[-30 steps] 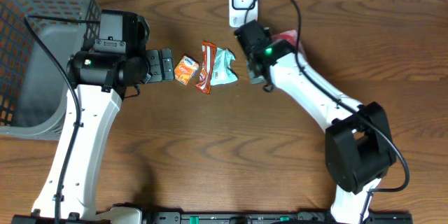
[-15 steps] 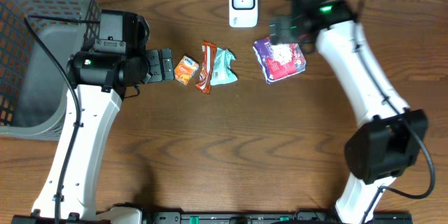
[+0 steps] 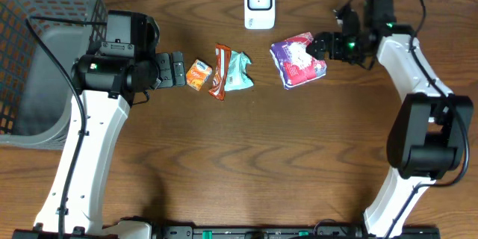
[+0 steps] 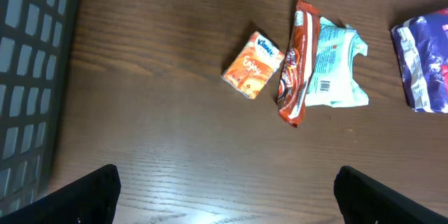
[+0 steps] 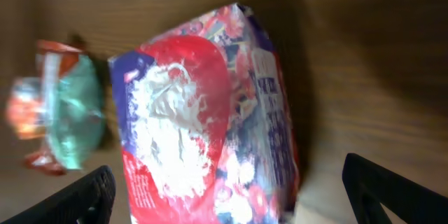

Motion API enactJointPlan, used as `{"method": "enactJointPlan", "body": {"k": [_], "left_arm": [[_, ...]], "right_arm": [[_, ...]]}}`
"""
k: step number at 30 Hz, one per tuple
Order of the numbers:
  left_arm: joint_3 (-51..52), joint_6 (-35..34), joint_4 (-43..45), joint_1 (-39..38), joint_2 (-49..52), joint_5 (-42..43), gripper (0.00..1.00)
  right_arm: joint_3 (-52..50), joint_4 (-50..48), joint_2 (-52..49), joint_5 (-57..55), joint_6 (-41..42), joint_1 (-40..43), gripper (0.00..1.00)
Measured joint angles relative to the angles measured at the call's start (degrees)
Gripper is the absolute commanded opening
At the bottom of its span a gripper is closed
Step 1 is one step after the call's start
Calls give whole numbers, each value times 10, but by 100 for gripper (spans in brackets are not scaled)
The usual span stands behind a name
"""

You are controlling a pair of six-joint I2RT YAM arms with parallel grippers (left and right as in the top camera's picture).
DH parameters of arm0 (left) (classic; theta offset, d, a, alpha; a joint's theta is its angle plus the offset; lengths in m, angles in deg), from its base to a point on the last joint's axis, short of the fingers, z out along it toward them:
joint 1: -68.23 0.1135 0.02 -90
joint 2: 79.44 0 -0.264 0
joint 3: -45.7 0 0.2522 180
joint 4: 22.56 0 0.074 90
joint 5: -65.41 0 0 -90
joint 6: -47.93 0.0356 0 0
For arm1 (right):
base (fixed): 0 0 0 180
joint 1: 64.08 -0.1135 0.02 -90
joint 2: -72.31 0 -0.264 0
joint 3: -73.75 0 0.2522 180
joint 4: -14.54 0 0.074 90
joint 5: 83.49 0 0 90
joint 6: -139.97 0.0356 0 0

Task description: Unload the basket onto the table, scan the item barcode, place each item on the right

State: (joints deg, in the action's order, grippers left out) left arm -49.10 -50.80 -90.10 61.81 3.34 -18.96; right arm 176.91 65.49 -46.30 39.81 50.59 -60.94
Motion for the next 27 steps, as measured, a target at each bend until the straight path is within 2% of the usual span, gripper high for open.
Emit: {"method": "enactJointPlan", "body": {"k": [4, 9, 10, 14, 15, 22, 27], "left_arm": [[0, 0, 0, 0, 0, 0, 98], [0, 0, 0, 0, 0, 0, 98], [0, 0, 0, 0, 0, 0, 98], [0, 0, 0, 0, 0, 0, 98], [0, 0, 0, 0, 0, 0, 98], [0, 0, 0, 0, 0, 0, 98], [0, 0, 0, 0, 0, 0, 98]], "right_arm": [[-16, -25, -37, 103, -9, 37, 97], [-18, -29, -104, 185, -18, 37, 78], [-17, -32, -113, 205, -18, 34, 70], [-17, -30, -139, 244, -22, 22, 7], [-17, -29, -143, 254, -22, 21, 1], [-17, -23, -135, 258, 5, 18, 1], [-17, -49, -77, 216, 52, 9, 1]]}}
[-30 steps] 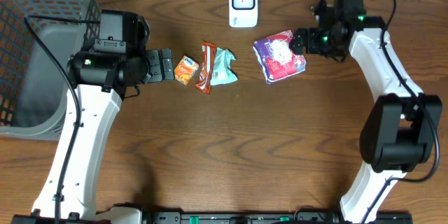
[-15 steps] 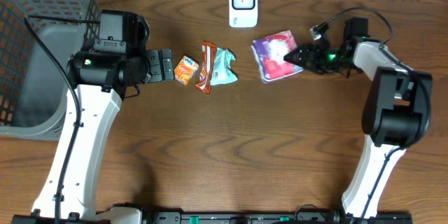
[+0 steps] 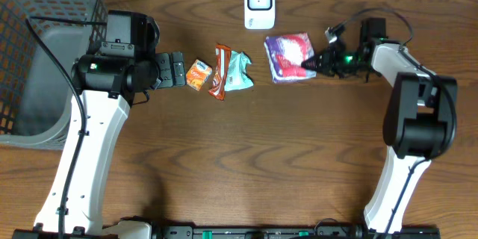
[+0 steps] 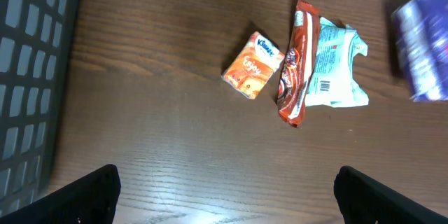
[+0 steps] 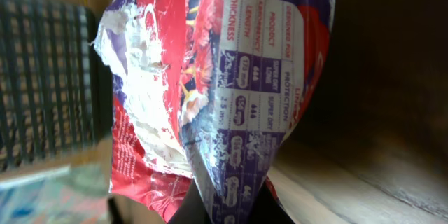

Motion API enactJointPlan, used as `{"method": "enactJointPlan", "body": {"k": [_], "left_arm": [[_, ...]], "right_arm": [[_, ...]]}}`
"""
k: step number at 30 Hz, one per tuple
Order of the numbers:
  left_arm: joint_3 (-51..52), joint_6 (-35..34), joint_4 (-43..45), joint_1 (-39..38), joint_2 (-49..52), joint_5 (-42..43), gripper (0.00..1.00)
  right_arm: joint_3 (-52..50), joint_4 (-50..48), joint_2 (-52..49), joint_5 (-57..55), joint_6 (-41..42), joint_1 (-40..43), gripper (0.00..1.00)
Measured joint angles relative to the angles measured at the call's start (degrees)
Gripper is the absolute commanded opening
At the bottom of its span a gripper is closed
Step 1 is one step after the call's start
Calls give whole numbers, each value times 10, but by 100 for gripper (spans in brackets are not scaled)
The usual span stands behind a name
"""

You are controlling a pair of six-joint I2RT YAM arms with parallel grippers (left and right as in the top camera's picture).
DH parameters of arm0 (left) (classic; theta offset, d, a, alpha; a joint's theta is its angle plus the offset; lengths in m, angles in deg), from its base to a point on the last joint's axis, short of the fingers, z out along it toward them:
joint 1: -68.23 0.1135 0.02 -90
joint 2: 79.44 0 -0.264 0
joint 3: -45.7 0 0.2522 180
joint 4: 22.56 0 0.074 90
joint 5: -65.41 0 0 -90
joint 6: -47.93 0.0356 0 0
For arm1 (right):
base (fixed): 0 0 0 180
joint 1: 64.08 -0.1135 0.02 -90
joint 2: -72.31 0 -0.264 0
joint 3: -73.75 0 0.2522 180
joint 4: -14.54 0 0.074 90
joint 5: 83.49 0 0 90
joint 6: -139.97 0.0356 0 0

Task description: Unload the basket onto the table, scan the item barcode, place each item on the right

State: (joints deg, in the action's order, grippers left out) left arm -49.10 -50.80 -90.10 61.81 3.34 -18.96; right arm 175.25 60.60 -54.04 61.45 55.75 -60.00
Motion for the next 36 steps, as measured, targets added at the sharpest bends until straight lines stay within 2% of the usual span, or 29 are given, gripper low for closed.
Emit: {"method": "enactJointPlan", "body": {"k": [5, 9, 15, 23, 30, 36], "left_arm": [[0, 0, 0, 0, 0, 0, 98], [0, 0, 0, 0, 0, 0, 98], [0, 0, 0, 0, 0, 0, 98], [0, 0, 0, 0, 0, 0, 98], [0, 0, 0, 0, 0, 0, 98], [0, 0, 0, 0, 0, 0, 98]], "right_arm": [[10, -93, 101, -54, 96, -16, 1], [22, -192, 135, -97, 162, -47, 1], [24, -288, 110, -257, 235, -137, 1], [24, -385, 51, -390, 259, -216, 1], [24, -365, 45, -424, 263, -192, 1], [21, -256, 87, -439, 265, -98, 1]]}}
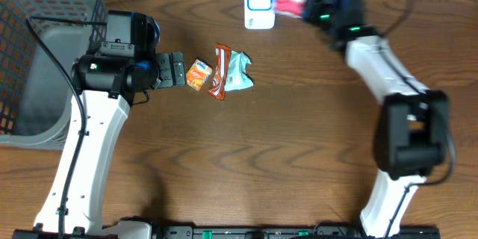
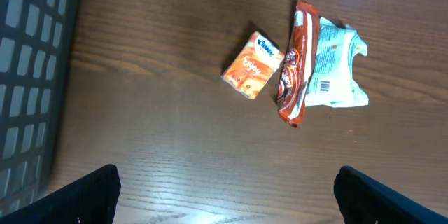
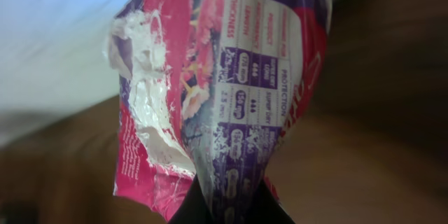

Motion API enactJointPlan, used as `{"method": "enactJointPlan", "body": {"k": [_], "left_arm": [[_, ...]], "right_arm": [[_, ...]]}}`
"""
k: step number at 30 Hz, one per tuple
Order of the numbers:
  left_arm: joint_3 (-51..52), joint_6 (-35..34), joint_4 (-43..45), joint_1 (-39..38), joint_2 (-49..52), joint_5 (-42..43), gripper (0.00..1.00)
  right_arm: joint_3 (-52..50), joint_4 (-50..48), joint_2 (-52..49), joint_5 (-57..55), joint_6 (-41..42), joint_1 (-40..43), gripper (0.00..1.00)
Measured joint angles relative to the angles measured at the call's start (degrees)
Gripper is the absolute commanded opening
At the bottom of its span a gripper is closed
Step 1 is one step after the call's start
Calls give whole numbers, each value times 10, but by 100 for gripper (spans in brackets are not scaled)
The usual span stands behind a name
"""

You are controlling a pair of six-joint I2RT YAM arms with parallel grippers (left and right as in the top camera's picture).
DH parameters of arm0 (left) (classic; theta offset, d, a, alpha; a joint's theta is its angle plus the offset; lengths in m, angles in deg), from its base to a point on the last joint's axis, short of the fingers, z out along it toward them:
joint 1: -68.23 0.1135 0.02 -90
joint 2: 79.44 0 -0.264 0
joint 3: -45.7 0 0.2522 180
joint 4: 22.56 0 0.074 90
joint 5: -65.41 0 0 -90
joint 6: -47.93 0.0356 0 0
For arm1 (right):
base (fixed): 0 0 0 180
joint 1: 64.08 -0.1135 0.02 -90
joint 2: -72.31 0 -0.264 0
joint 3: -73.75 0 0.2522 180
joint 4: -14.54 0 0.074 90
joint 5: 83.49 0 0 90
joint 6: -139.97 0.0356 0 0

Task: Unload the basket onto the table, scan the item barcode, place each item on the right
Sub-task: 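Carry the purple package to the right table edge and release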

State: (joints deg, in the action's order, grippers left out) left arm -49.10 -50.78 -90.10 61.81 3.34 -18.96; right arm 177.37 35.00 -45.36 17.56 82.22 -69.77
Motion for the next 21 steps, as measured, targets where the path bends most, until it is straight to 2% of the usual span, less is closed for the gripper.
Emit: {"method": "enactJointPlan", "body": {"k": [5, 10, 16, 21], "left_arm": [[0, 0, 0, 0, 0, 0, 98], [0, 0, 0, 0, 0, 0, 98], [0, 0, 0, 0, 0, 0, 98], [0, 0, 0, 0, 0, 0, 98]], "right_arm": [[0, 124, 57, -35, 34, 118, 1], [0, 218, 65, -82, 93, 223, 1], [-4, 253, 47, -146, 179, 270, 1], [-5, 214, 2, -173, 240, 287, 2]]}}
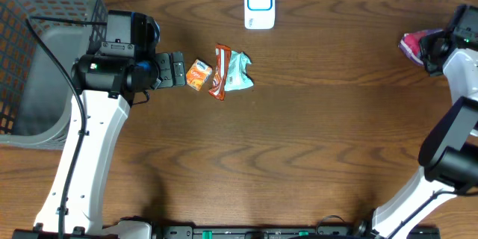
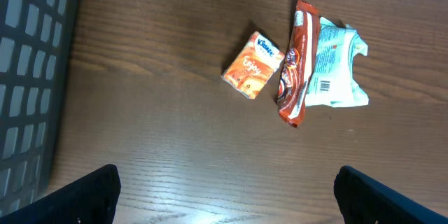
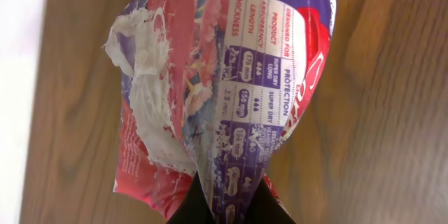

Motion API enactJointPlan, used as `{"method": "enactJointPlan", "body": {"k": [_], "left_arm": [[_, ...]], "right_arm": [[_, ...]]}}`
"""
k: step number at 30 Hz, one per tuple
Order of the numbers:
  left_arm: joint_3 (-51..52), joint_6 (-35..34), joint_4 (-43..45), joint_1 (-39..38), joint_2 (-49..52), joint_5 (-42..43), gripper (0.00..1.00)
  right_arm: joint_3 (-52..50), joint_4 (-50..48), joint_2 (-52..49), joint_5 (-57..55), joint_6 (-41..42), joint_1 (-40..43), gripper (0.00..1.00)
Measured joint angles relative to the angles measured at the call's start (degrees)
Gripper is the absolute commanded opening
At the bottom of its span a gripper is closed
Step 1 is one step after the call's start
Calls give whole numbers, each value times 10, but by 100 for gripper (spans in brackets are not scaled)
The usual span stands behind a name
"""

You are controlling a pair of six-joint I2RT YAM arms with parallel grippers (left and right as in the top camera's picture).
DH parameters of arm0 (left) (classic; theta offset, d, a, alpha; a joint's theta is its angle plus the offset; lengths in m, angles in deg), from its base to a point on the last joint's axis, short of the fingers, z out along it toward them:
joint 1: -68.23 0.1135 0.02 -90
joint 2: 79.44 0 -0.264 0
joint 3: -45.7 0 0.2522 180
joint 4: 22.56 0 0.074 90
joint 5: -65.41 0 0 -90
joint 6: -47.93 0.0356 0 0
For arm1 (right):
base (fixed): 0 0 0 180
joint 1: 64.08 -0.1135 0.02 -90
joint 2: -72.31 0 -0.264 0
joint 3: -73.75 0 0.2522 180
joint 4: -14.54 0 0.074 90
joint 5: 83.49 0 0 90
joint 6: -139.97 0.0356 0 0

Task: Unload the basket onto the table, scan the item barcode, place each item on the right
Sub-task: 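Carry the purple package to the right table edge and release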

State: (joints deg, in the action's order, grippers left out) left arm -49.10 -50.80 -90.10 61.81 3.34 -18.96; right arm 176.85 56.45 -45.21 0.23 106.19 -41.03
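Observation:
A purple and red packet [image 3: 231, 91] hangs pinched at its lower end in my right gripper [image 3: 227, 206], which is shut on it. From overhead the packet [image 1: 413, 43] is at the table's far right edge with the right gripper [image 1: 432, 48] beside it. The white scanner [image 1: 259, 4] stands at the back middle. My left gripper [image 2: 227, 196] is open above bare wood, left of an orange tissue pack [image 2: 253, 65], a red-brown bar [image 2: 297, 63] and a teal packet [image 2: 336, 66].
A grey mesh basket [image 1: 37, 52] fills the left end of the table; its wall [image 2: 28, 70] shows in the left wrist view. The small snack items [image 1: 220, 72] lie between the left gripper and the scanner.
My right gripper has carried the purple packet from beside the scanner at the back middle to the table's far right edge. The left arm and the small items have not moved.
My right gripper was open around the purple packet lying right of the scanner. Then it was shut on the packet, tilted up near the table. Then it held the packet beside the scanner, and now holds it at the far right. The left arm stayed still.

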Motion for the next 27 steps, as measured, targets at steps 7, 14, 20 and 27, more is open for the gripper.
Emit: {"method": "enactJointPlan", "body": {"k": [7, 14, 20, 27], "left_arm": [[0, 0, 0, 0, 0, 0, 98], [0, 0, 0, 0, 0, 0, 98], [0, 0, 0, 0, 0, 0, 98], [0, 0, 0, 0, 0, 0, 98]], "right_arm": [[-7, -93, -19, -25, 0, 26, 36], [-6, -126, -19, 76, -133, 66, 59], [-6, -126, -19, 237, -189, 61, 51], [-5, -63, -19, 356, -214, 34, 46]]}}
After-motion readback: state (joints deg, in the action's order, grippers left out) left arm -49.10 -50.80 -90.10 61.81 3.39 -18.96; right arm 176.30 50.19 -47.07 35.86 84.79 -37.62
